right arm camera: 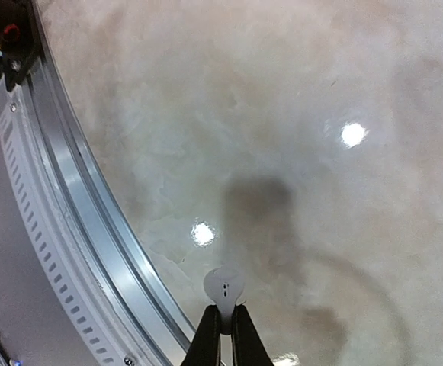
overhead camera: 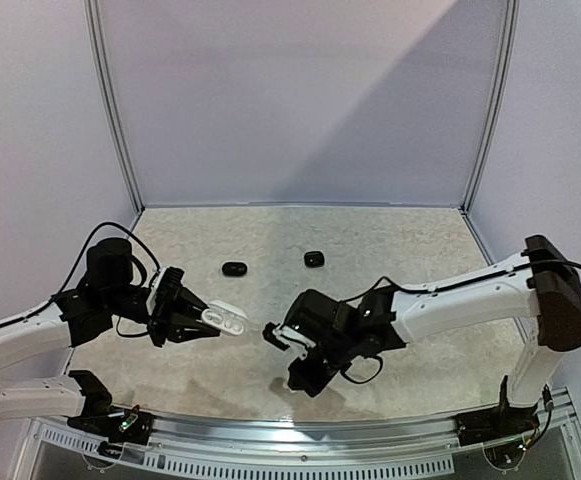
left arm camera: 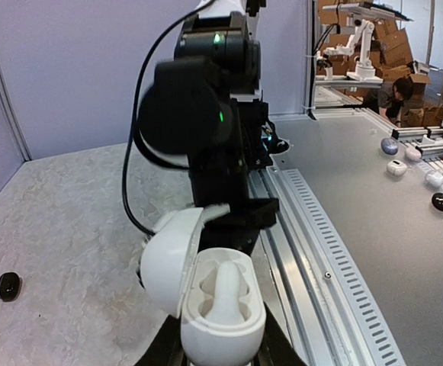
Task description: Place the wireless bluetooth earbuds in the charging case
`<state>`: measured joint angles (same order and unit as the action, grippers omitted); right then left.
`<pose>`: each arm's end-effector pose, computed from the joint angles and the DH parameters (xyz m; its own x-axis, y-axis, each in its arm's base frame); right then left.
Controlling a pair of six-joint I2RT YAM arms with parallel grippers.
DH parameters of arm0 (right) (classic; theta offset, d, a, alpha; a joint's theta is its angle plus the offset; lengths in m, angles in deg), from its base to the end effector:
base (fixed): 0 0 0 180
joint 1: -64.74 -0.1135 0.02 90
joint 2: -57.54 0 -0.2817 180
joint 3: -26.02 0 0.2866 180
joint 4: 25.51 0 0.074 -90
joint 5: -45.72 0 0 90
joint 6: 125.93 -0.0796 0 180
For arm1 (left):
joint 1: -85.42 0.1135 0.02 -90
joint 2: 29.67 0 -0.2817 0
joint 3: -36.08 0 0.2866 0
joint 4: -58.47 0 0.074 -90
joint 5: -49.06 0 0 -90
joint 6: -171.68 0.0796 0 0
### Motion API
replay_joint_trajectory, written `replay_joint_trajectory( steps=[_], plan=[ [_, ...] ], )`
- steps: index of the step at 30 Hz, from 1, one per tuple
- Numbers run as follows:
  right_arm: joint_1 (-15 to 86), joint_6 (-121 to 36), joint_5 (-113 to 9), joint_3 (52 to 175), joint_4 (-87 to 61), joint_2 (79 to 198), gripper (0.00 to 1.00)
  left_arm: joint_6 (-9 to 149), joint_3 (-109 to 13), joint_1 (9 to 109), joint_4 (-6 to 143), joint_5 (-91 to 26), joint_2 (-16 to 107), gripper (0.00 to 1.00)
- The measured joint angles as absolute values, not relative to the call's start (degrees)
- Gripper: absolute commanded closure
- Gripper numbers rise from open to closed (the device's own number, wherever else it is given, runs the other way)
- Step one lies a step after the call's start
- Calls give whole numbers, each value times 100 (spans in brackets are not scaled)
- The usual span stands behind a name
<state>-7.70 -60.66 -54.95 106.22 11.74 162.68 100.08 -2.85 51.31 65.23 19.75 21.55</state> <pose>0.1140 0.4091 0.1299 -0.6452 -0.6764 -0.3552 -0.7630 0.5473 0.3439 0.1518 -0.1867 0.2352 0.0456 0.1557 -0.9867 0.9933 -0.1118 0.0283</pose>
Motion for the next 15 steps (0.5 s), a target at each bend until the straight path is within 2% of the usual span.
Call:
replay_joint_trajectory(
  steps=[9,15],
  plan=[
    [-600,-5212,-4494,10681,1124,14236,100,9684,-285,5131,6165,2034,2172,100],
    [-602,-4517,-4149,10829,838,13580,100,9826,-294,5131,5946,2211,2223,100]
  ],
)
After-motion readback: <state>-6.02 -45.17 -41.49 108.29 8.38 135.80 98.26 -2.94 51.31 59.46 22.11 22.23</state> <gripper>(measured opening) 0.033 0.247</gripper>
